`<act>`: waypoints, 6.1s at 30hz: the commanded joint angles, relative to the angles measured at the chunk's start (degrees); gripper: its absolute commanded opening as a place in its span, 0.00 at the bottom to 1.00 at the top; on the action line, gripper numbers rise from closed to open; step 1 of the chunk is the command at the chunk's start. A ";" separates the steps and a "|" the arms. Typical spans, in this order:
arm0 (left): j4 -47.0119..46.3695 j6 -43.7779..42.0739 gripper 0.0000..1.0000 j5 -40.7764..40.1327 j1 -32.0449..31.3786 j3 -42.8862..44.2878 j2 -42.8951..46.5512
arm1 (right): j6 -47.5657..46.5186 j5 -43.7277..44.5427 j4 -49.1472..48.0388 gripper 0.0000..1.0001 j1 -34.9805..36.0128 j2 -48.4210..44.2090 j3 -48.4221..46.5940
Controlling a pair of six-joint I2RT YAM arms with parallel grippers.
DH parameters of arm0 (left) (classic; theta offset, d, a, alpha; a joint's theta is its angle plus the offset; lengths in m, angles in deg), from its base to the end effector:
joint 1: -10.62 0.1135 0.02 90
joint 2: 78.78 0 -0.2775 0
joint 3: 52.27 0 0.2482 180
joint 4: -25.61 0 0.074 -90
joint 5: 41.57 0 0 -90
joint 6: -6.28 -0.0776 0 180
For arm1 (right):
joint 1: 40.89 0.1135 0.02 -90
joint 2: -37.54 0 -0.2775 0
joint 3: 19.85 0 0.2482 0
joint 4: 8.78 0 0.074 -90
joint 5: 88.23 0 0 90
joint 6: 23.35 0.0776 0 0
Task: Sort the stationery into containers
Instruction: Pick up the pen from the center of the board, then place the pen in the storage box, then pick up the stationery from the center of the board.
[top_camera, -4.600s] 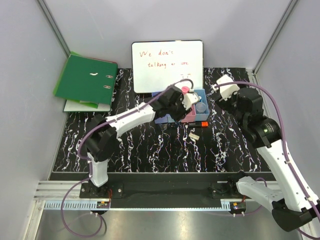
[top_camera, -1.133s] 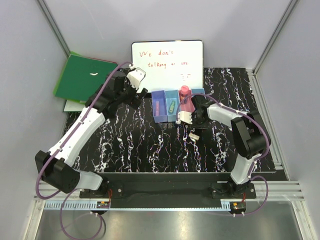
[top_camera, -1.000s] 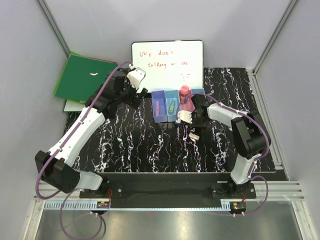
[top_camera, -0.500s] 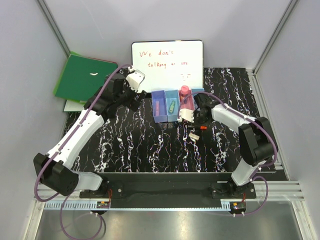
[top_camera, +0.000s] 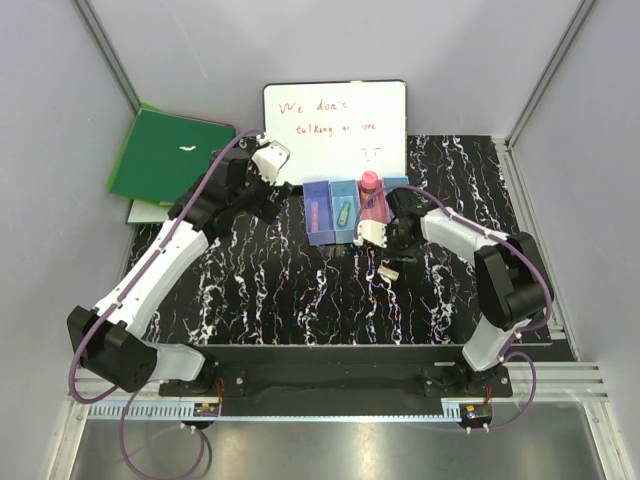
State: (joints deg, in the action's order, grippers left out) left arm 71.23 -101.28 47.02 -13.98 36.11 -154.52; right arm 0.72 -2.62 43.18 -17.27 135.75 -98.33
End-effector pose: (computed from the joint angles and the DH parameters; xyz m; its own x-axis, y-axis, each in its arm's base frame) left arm 0.2926 -0.1319 0.3543 -0.3520 0.4929 -0.7957 0.5282 0.8064 0.2659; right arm 0.3099 0.1420 0.1607 0.0301 -0.9804 -0.1945 -0.9661 0.0213 -0.2572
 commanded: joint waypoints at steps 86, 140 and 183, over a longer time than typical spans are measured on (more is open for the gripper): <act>-5.01 -1.95 0.99 -3.51 0.96 -6.19 17.47 | 76.21 -17.77 -4.93 0.00 8.55 25.80 -44.24; -2.28 -6.78 0.99 7.30 0.87 -12.61 18.45 | 35.46 -10.20 7.44 0.47 8.11 -2.13 -29.59; 0.18 -4.85 0.99 9.32 0.87 -8.73 18.18 | 16.18 -4.93 4.21 0.23 4.16 8.84 -4.86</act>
State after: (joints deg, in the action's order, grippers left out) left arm 72.98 -107.01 54.54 -13.30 25.49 -135.55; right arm 15.45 -7.69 48.71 -12.83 143.93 -102.75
